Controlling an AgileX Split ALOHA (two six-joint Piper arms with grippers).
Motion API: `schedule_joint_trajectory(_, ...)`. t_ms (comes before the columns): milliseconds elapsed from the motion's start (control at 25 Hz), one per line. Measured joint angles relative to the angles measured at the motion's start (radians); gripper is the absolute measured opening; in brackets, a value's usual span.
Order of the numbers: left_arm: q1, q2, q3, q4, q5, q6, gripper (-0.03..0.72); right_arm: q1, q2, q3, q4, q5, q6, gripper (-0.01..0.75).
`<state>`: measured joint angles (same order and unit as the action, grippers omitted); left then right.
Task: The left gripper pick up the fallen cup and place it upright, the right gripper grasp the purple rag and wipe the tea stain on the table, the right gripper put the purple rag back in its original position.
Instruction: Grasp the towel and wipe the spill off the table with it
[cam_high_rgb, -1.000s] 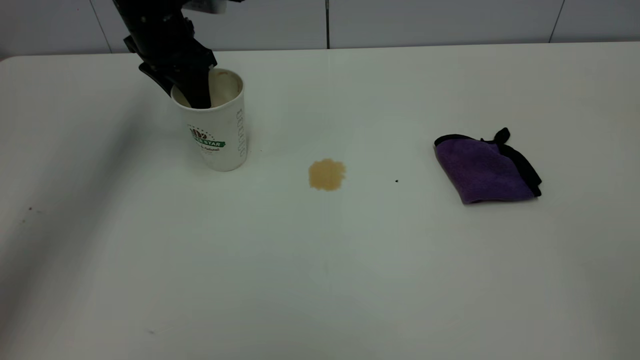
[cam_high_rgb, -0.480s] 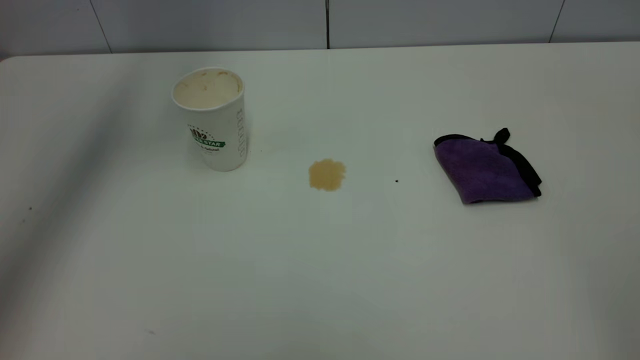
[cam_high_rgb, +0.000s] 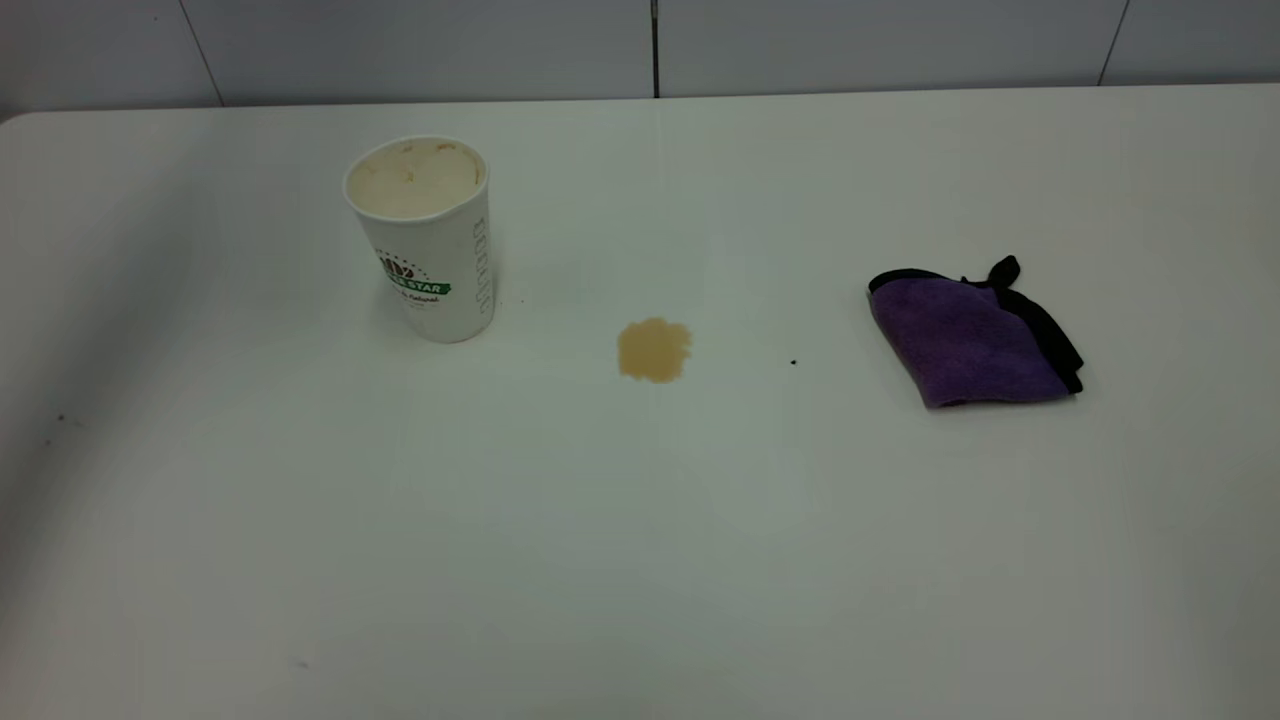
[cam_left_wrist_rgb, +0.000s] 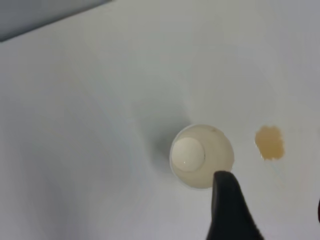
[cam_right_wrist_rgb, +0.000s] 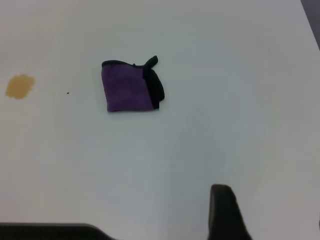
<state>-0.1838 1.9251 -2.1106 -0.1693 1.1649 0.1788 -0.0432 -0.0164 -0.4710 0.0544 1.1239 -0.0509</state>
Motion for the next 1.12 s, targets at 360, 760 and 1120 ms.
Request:
schedule_joint_trajectory(360, -0.007, -0.38, 0.404, 0.08, 0.0, -0.028, 0.462, 0.0, 0.0, 0.0, 0.0, 0.0, 0.0, 0.48)
schedule_joint_trajectory(760, -0.007, -0.808, 1.105, 0.169, 0.0, -0.139, 0.462, 0.0, 0.0, 0.0, 0.0, 0.0, 0.0, 0.48)
schedule_joint_trajectory(1120, -0.007, -1.133, 1.55, 0.204, -0.077, -0.186, 0.462, 0.0, 0.0, 0.0, 0.0, 0.0, 0.0, 0.48)
